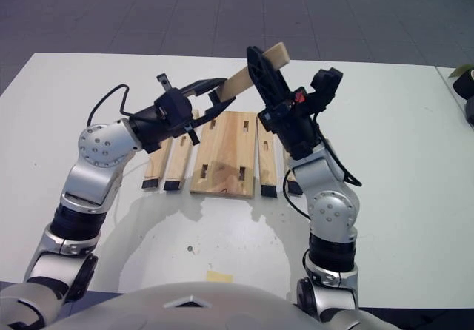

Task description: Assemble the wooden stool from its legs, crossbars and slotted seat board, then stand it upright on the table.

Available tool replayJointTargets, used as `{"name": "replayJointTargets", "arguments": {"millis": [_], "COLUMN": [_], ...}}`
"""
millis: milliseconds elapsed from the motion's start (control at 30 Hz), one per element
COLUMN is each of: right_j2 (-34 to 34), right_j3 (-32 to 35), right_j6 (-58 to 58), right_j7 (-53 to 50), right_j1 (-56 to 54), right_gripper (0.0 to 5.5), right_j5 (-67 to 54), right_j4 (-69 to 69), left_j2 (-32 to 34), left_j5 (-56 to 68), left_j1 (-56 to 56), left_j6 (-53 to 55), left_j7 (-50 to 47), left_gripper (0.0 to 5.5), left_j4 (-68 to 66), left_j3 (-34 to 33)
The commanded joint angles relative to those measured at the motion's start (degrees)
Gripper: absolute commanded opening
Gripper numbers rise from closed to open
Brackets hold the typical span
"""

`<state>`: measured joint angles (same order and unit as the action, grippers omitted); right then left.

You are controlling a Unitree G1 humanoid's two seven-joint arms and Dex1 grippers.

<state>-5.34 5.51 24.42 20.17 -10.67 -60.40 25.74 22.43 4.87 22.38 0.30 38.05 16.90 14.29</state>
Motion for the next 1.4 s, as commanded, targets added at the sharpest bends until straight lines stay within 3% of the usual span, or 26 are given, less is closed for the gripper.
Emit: {"name": "replayJointTargets", "arguments": {"millis": [33,133,233,333,433,567,900,1400], "right_j2": [0.25,1.38,2.45,1.84,1.81,2.87,5.80,6.18], "right_j3": [0.63,2.47,6.23,8.16,7.10,3.75,3.39,1.73], "right_j6": [-0.31,-2.08,-3.71,-3.33,-2.71,-5.55,-6.66,-6.07], "right_j7": [-0.29,-4.06,-10.11,-14.02,-16.45,-18.23,-19.72,-19.79], "right_j1": [0.60,0.94,2.98,10.48,16.22,14.23,10.19,9.47], "right_gripper": [0.43,0.43,0.43,0.43,0.43,0.43,0.43,0.43], "right_j5": [0.19,2.54,4.36,7.94,12.47,21.62,26.68,31.40], "right_j4": [-0.46,-1.64,-3.19,-2.71,-2.60,-6.23,-10.55,-13.19], "left_j2": [0.37,0.74,-0.06,-0.97,-0.92,-1.96,-3.24,-4.33], "left_j5": [0.75,2.33,7.41,12.57,10.28,8.57,6.62,5.09], "left_j1": [0.05,1.24,4.06,8.79,11.33,9.17,5.59,3.58], "left_j6": [1.62,3.36,8.37,13.04,14.80,14.53,14.11,13.01], "left_j7": [0.83,0.35,-3.75,-12.09,-20.69,-22.46,-22.76,-23.36], "left_gripper": [1.31,1.78,2.30,2.79,3.25,3.87,5.37,5.40], "left_j4": [0.89,0.83,-0.44,-4.46,-9.31,-9.56,-9.12,-9.83], "left_j3": [-0.45,-3.17,-11.04,-21.88,-27.00,-25.43,-21.88,-20.47]}}
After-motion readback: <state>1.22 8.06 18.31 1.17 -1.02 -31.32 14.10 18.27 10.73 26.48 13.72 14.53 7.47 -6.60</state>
